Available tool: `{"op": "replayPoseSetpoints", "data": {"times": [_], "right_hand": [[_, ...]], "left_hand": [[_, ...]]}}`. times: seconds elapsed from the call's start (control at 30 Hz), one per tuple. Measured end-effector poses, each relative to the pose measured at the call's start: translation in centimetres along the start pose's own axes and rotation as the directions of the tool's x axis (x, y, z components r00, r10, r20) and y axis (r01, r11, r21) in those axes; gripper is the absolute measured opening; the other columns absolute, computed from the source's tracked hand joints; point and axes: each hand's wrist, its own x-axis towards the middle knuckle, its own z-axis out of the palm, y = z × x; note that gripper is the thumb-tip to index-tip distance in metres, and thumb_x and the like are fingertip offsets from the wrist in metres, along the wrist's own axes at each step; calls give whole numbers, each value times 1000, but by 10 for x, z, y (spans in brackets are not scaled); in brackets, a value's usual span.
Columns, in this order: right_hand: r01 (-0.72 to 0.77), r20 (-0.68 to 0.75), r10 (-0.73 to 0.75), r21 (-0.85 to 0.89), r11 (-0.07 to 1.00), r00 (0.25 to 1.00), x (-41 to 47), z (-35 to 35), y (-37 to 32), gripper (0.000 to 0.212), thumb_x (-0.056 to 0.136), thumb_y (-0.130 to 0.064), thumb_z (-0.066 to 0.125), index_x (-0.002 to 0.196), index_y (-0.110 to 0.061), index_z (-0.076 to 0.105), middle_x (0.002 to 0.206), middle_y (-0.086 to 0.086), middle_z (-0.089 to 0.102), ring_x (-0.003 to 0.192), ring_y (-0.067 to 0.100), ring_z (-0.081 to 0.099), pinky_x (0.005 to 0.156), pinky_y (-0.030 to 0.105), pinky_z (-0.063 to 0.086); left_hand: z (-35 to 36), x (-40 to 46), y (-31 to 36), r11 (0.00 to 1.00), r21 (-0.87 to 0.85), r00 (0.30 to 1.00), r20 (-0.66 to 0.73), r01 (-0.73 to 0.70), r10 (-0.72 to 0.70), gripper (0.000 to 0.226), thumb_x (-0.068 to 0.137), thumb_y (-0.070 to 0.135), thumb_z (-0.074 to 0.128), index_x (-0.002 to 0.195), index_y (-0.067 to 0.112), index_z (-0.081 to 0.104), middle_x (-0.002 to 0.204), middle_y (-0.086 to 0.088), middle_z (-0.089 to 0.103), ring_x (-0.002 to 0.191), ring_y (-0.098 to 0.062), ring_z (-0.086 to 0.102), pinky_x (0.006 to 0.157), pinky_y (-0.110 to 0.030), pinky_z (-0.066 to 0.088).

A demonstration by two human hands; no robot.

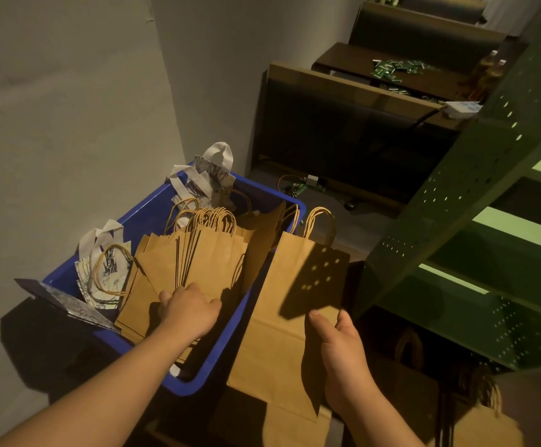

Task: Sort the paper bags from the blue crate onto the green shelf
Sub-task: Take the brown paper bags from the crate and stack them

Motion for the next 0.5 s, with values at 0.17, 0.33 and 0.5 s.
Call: {"op": "replayPoseSetpoints", "data": {"times": [0.17,0.33,0.5], "right_hand": [[-11,2,11,0,1000,1000,1,-4,4,16,100,-24,62,117,-25,62,101,6,79,98,33,74,95,53,55],[-16,-10,16,-11,1000,1000,2,-3,5,17,99,-25,63,116,-25,62,101,7,78,99,34,73,98,58,52],[-28,-3,28,-4,1000,1000,2,-2,5,17,100,-25,61,117,-24,62,101,6,78,98,32,73,96,56,53]], "left_hand": [[0,0,-1,999,27,998,-38,-42,43,65,98,57,40,144,12,51,119,-5,67,123,-27,48,102,-39,41],[-4,-11,4,997,47,997,-47,-66,68,64,100,55,44,150,15,44,135,-7,60,129,-29,42,105,-41,42],[-10,-23,12,996,-39,995,-61,-78,75,65,98,49,54,151,16,38,145,-12,49,134,-33,41,107,-45,44]]}}
